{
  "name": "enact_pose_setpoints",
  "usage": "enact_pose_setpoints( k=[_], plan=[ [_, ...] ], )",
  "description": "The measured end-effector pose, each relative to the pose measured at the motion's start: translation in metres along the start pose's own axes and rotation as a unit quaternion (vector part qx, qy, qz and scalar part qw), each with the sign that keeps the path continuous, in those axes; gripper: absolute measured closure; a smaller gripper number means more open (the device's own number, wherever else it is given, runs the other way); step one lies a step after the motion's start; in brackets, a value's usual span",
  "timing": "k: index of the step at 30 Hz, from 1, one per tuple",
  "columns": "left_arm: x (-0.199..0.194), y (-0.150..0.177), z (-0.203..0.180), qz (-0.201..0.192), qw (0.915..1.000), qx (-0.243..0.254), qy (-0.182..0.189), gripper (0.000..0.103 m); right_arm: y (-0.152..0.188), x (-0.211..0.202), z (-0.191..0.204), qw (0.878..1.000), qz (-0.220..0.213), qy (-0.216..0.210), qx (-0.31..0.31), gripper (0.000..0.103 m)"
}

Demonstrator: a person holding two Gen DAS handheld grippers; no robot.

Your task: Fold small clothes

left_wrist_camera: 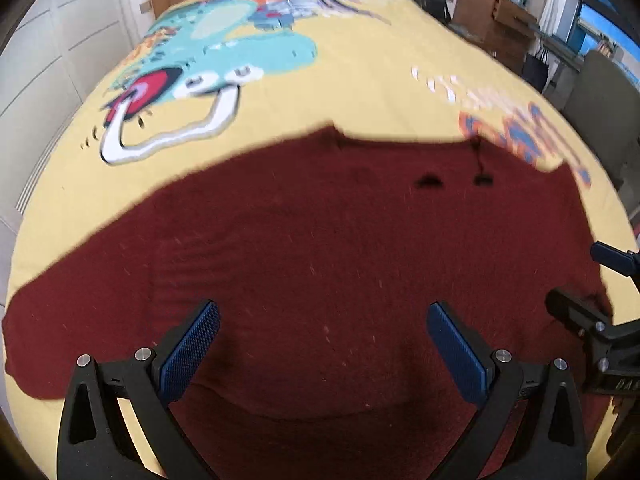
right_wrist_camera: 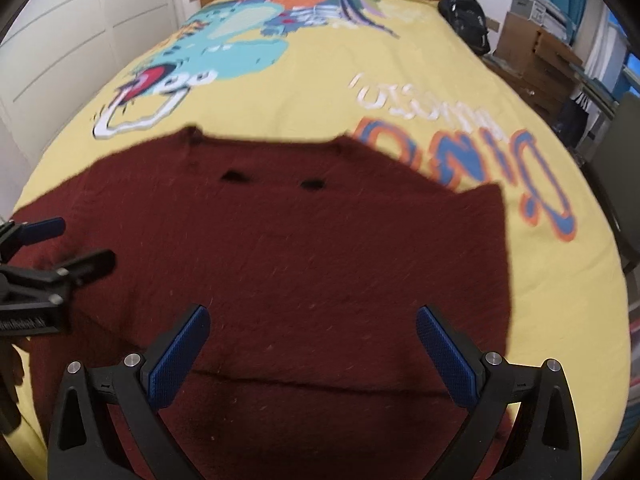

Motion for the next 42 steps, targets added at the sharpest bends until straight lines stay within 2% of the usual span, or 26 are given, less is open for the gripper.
enact_pose_setpoints(
  k=[5, 7, 15, 17, 22, 25, 29, 32, 35, 38, 42],
  plan=[
    [0.030, 0.023, 0.004, 0.036, 0.9993, 0.004, -0.007, 0.001, 0.020, 0.032, -0.018, 0.999, 0.029, 0.027, -0.001, 0.000],
    [0.031, 0.029, 0.014, 0.030, 0.9995, 0.002, -0.009, 0.001, 0.021, 0.032, -0.033, 0.999, 0.029, 0.010, 0.013, 0.001],
    [0.033, 0.037, 0.024, 0.030, 0.9995, 0.008, 0.006, 0.001, 0.020, 0.026, -0.097, 0.996, 0.031, 0.051, 0.063, 0.001],
    [0.032, 0.038, 0.018, 0.029, 0.9995, 0.010, 0.002, 0.001, 0.024, 0.027, -0.106, 0.995, 0.038, 0.038, 0.081, 0.001],
    [0.034, 0.039, 0.013, 0.029, 0.9993, 0.018, -0.014, 0.001, 0.029, 0.028, -0.108, 0.996, 0.039, 0.032, 0.078, 0.000],
    [0.032, 0.037, 0.011, 0.037, 0.9989, 0.022, -0.018, 0.001, 0.025, 0.010, -0.102, 0.996, 0.024, 0.030, 0.080, 0.000],
    [0.023, 0.036, 0.022, 0.047, 0.9983, 0.027, 0.020, 0.001, 0.030, -0.026, -0.088, 0.998, 0.003, 0.017, 0.064, 0.000],
    [0.000, 0.041, 0.045, 0.036, 0.9991, 0.003, 0.020, 0.001, 0.038, -0.048, -0.077, 0.999, -0.007, 0.006, 0.050, 0.000],
    [-0.028, 0.056, 0.089, 0.011, 0.9989, -0.045, -0.005, 0.001, 0.049, -0.061, -0.072, 0.999, -0.012, 0.004, 0.049, 0.000],
    [-0.047, 0.080, 0.143, 0.025, 0.9927, -0.108, -0.046, 0.001, 0.054, -0.066, -0.072, 0.998, -0.009, 0.009, 0.056, 0.000],
    [-0.066, 0.120, 0.213, 0.036, 0.9769, -0.183, -0.105, 0.001, 0.060, -0.074, -0.075, 0.997, -0.009, 0.012, 0.073, 0.000]
  ],
)
Point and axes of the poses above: each gripper's, at about its wrist camera, not at the fingertips, and x roughly the way its jaws point, z to its left, y to its underside, the point moved 3 cm from there along x, roughly the way its jaws point, and after that the axes turned 11 degrees about x, right-handed, at the moved point
